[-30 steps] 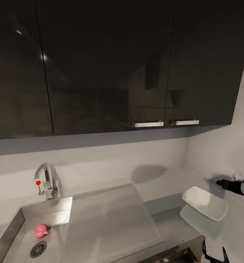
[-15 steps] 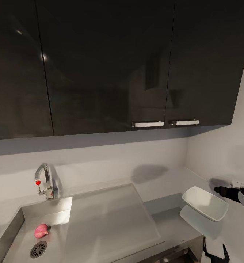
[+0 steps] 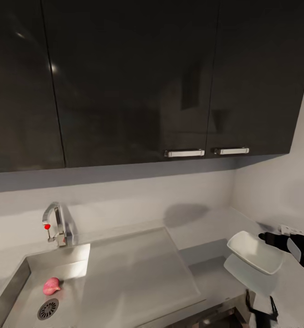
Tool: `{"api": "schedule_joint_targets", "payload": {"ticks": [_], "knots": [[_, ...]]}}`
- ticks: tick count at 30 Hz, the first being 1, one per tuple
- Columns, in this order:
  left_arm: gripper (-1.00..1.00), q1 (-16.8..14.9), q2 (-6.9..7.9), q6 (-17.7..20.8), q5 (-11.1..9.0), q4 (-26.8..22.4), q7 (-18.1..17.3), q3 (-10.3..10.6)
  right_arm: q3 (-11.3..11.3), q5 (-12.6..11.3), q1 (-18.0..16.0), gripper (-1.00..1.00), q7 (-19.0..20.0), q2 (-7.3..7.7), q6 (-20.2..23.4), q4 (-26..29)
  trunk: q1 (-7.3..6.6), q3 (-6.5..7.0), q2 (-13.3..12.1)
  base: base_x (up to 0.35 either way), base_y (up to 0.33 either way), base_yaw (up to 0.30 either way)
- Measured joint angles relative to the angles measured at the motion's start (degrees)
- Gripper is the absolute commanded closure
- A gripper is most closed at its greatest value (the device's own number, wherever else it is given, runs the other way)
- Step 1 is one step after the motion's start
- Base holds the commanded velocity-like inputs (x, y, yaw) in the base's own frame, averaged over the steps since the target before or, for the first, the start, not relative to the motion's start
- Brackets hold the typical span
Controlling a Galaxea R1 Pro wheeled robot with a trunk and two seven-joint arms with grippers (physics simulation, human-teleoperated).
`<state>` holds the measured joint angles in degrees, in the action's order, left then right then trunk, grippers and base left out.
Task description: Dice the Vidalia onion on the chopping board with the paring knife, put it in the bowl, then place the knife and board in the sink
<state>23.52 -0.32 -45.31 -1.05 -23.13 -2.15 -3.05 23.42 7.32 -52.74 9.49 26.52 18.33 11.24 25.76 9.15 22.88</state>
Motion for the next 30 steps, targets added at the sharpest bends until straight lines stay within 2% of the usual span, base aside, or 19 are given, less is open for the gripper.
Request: {"api": "schedule_joint_targets", "payload": {"ticks": [9, 25, 30], "knots": [[-1.0, 0.0, 0.0, 0.0, 0.0, 0.0, 0.0, 0.0, 2.8, -0.01, 0.0, -1.0, 0.02, 1.56, 0.01, 0.0, 0.0, -0.82, 0.0, 0.0, 0.0, 0.0], [-1.0, 0.0, 0.0, 0.0, 0.0, -0.01, 0.0, 0.0, 3.11, -0.01, 0.0, -1.0, 0.14, 1.9, -0.01, 0.0, 0.0, -2.29, 0.0, 0.0, 0.0, 0.0], [-1.0, 0.0, 0.0, 0.0, 0.0, 0.0, 0.0, 0.0, 3.18, -0.01, 0.0, -1.0, 0.26, 2.66, -0.07, -0.13, 0.0, -2.75, 0.0, 0.0, 0.0, 0.0]]}}
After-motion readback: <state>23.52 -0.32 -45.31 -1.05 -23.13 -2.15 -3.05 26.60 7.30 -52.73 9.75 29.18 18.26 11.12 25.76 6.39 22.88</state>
